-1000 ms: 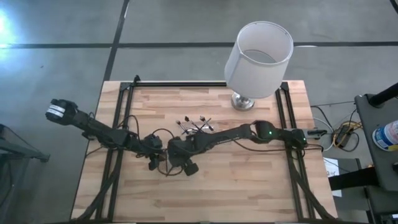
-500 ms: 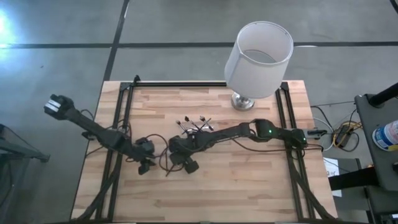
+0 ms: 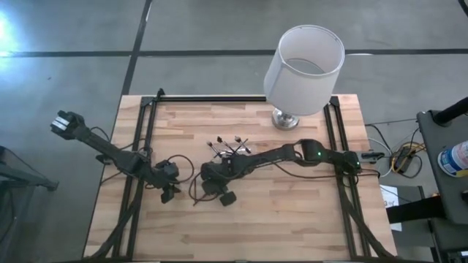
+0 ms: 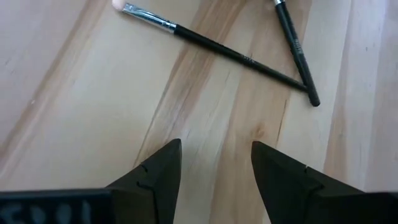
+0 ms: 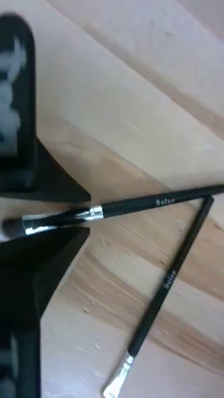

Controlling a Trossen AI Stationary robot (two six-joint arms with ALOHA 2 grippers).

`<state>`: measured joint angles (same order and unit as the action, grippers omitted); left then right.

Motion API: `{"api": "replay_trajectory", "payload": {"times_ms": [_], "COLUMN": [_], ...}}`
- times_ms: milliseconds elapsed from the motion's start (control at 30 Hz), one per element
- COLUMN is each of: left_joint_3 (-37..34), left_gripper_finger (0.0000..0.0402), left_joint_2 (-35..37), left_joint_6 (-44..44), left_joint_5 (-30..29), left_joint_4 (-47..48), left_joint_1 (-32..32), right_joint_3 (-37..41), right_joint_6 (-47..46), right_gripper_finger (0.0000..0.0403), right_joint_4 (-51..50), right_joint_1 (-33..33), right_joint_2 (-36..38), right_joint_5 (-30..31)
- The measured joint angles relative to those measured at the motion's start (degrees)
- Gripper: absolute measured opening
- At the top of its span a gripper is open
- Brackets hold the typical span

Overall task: Put items in baskets/containers
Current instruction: Put the foundation brush into the transparent organizer

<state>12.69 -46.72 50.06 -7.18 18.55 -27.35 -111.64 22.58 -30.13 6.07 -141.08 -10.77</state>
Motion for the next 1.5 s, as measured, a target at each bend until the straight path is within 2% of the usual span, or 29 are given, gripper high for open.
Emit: {"api": "replay_trajectory", "payload": {"times_ms": [167,433,600,733,867,1033,1133,1267,1500], "left_joint_3": [0.0,0.02,0.02,0.02,0.09,0.13,0.63,1.03,1.07], "left_gripper_finger": [0.0188,0.0188,0.0188,0.0188,0.0188,0.0188,0.0188,0.0188,0.0188], "left_joint_2": [0.11,0.11,0.22,1.06,2.54,4.88,5.43,5.02,-0.44], "left_joint_6": [1.39,1.9,1.81,1.01,1.01,2.23,3.46,4.16,8.69], "left_joint_5": [-0.18,-1.9,-2.27,1.57,2.07,3.07,6.75,14.93,37.99], "left_joint_4": [-0.05,-0.33,-2.75,-9.68,-14.85,-18.93,-20.44,-23.06,-37.32], "left_joint_1": [0.0,0.02,0.02,0.07,0.49,3.59,6.87,13.04,25.71], "right_joint_3": [1.26,-0.79,-5.27,-9.39,-12.62,-14.6,-14.6,-14.6,-14.6], "right_joint_6": [-0.19,-3.07,-2.05,1.24,2.5,6.12,7.27,10.13,12.94], "right_gripper_finger": [0.0029,0.002,0.0018,0.0017,0.0017,0.0017,0.0016,0.0013,0.0007], "right_joint_4": [-0.04,-3.37,-8.53,-15.31,-20.27,-21.98,-22.21,-21.37,-20.21], "right_joint_1": [0.34,1.39,1.82,2.48,4.11,6.89,8.83,11.45,14.4], "right_joint_2": [0.12,-0.07,-0.05,-0.05,0.02,1.31,2.82,4.87,6.23], "right_joint_5": [0.6,3.05,7.28,11.44,14.05,22.12,26.69,32.01,39.17]}}
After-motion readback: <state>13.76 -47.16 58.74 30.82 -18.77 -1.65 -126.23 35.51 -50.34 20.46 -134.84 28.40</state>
